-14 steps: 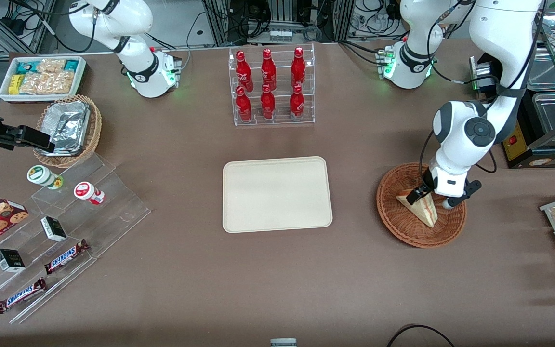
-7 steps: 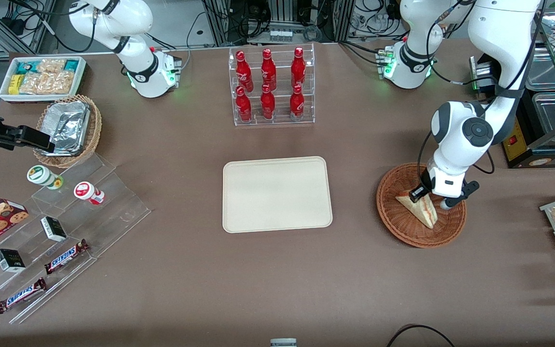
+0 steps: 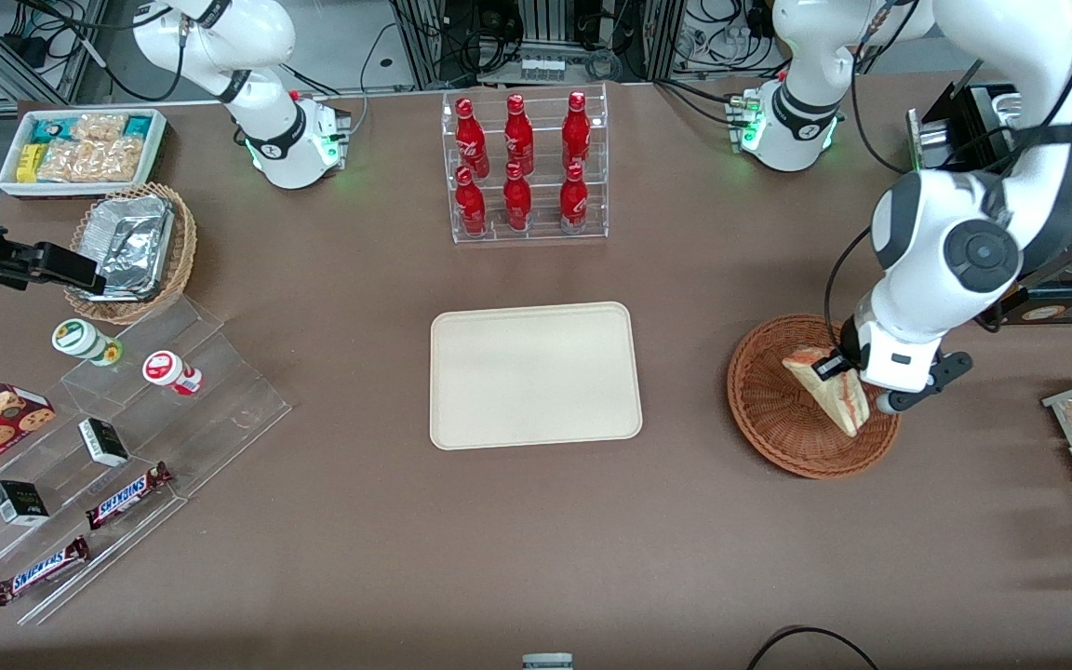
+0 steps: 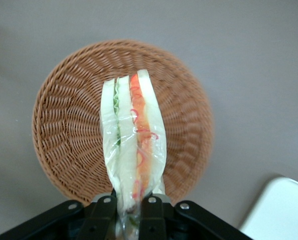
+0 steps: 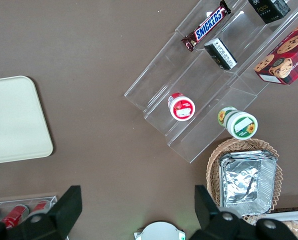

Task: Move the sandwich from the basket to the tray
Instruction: 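Lift the sandwich and carry it over the cream tray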

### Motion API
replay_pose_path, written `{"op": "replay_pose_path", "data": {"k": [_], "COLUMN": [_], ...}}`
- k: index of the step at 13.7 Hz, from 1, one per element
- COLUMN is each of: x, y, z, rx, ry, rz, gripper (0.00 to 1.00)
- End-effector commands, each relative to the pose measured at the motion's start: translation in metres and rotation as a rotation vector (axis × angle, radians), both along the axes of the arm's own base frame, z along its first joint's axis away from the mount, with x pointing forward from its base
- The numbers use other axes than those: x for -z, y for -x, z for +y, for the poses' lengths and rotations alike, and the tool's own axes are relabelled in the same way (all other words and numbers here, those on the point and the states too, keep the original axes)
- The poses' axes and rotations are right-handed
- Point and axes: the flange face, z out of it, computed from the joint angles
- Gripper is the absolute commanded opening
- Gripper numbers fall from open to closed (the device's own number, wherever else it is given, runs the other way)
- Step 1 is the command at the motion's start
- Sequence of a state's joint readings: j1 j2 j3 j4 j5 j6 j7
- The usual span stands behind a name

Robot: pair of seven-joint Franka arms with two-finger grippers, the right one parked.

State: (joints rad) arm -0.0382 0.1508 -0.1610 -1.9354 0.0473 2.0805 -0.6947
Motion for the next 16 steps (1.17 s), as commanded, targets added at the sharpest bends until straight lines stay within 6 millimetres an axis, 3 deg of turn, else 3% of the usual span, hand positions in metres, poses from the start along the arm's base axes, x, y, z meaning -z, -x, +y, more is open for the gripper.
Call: {"op": "replay_pose_path", "data": {"k": [1,4,6,10,16], "x": [-0.045,-0.072,-0.068,-0.028,0.046], "y": [-0.018,-0.020,-0.010,0.010,0.047], "z": [-0.044,-0.106,-0.156,-0.255,-0.347], "rx": [0.071,0.151,0.218,0.366,0.484], "ry": [0.010,0.046,0.056,0.076,0.074], "rz": [-0.020,-0.034,-0.034,0.015,0.027], "gripper": [0.00,0.00,0.00,0.00,0.00]}}
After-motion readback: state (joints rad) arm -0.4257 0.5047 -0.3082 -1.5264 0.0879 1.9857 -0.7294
